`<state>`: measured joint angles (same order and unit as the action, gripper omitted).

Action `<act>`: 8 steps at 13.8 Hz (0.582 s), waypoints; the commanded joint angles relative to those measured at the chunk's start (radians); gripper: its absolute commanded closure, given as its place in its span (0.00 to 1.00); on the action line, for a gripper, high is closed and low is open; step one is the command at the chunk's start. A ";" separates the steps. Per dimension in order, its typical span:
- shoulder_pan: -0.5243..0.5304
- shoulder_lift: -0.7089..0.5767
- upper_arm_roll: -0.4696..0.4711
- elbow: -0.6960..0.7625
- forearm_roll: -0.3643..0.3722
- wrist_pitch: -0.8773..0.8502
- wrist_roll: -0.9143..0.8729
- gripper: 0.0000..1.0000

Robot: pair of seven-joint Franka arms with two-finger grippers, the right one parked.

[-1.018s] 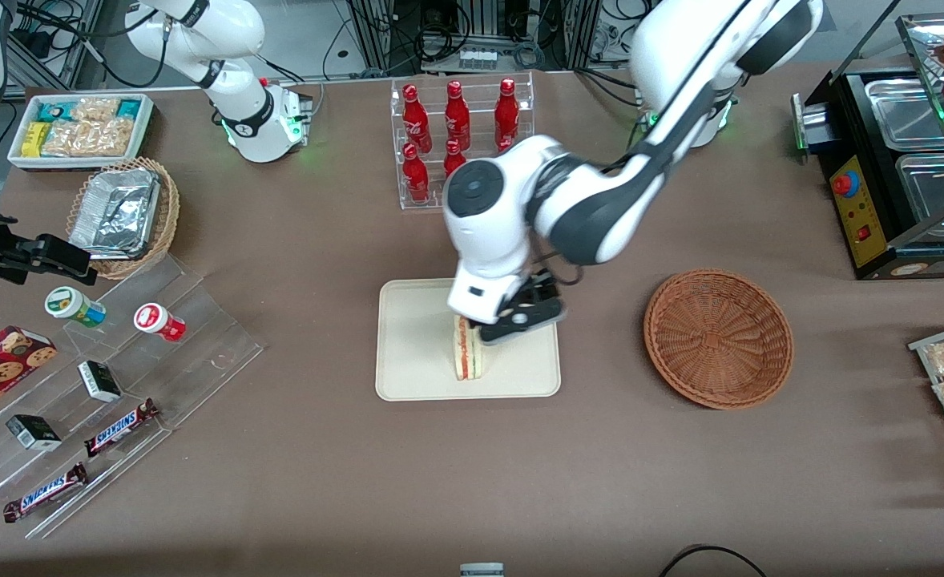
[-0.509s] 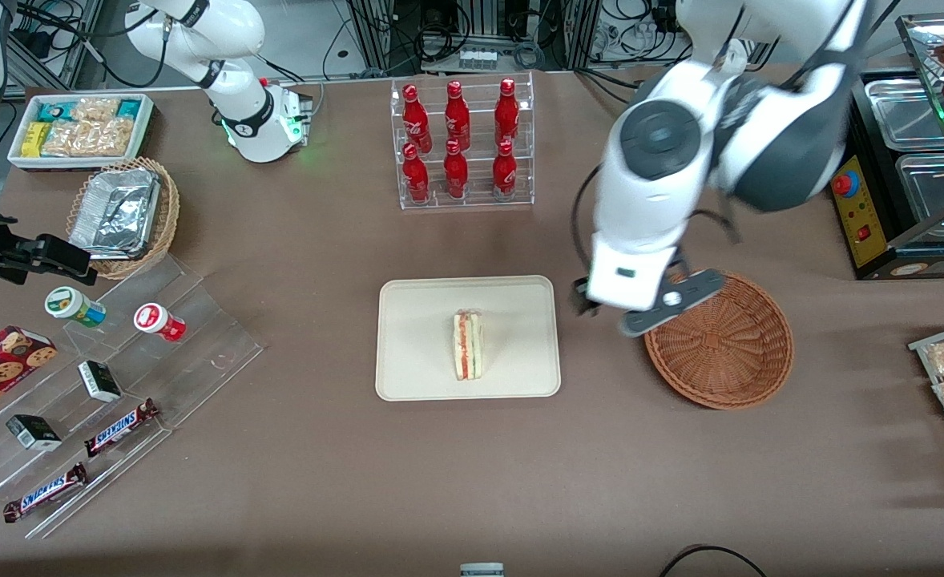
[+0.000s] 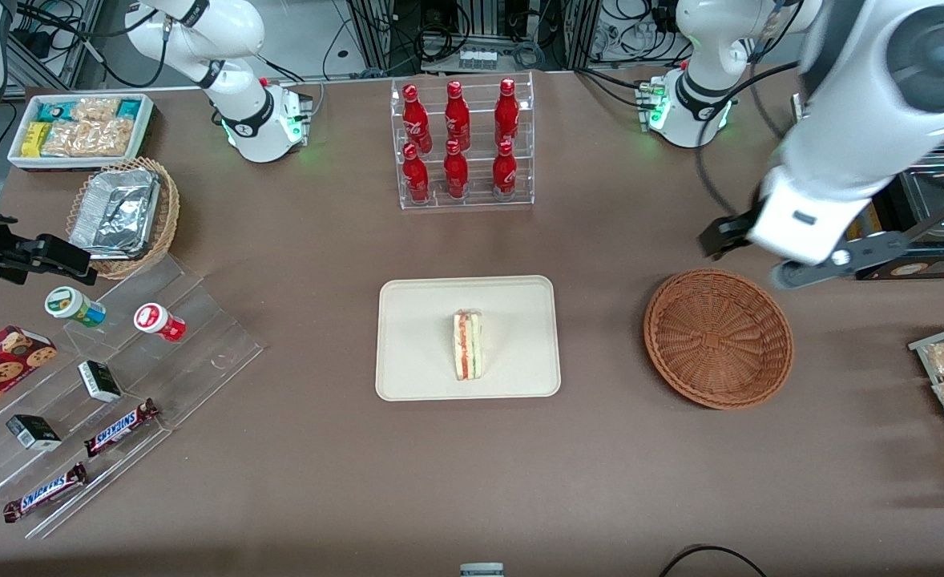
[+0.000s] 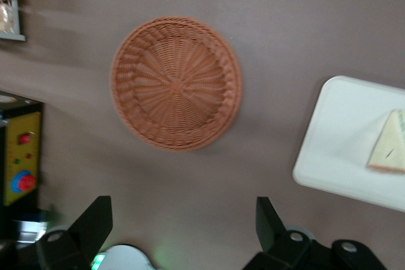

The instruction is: Place sandwich from basket to tray

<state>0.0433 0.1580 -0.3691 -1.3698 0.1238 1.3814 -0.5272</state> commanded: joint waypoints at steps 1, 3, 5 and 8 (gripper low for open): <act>-0.028 -0.121 0.152 -0.124 -0.091 0.010 0.195 0.00; -0.036 -0.179 0.243 -0.185 -0.121 0.015 0.333 0.00; -0.043 -0.239 0.307 -0.250 -0.130 0.015 0.470 0.00; -0.060 -0.273 0.363 -0.281 -0.130 0.015 0.512 0.00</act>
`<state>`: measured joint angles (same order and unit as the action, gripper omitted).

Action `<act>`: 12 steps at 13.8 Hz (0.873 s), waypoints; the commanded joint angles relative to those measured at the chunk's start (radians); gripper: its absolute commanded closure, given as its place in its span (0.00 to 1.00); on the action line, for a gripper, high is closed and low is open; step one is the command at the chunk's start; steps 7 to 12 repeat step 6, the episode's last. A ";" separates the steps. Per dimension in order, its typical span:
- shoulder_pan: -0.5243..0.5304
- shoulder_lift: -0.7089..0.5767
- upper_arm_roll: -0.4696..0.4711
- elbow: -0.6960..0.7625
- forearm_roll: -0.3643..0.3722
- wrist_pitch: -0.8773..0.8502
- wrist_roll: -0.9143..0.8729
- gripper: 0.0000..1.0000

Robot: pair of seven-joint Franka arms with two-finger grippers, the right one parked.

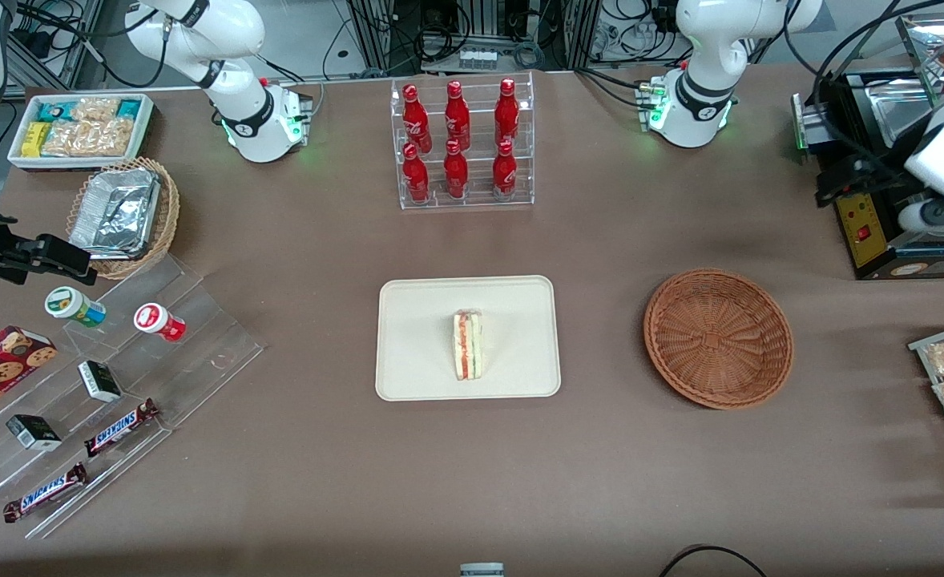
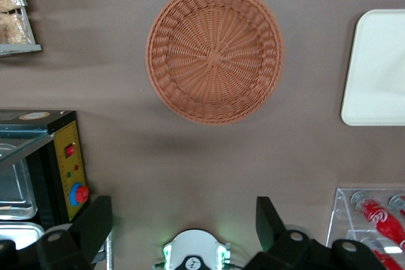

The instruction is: Place sandwich from basket to tray

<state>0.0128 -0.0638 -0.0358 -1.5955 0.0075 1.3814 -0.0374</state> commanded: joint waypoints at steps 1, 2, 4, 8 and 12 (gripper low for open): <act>-0.030 -0.053 0.031 -0.052 -0.012 0.011 0.022 0.00; -0.028 -0.053 0.034 -0.046 -0.009 0.007 0.019 0.00; -0.028 -0.051 0.048 -0.040 0.002 0.005 0.017 0.00; -0.024 -0.041 0.048 -0.015 0.002 0.002 0.021 0.00; -0.024 -0.041 0.048 -0.015 0.002 0.002 0.021 0.00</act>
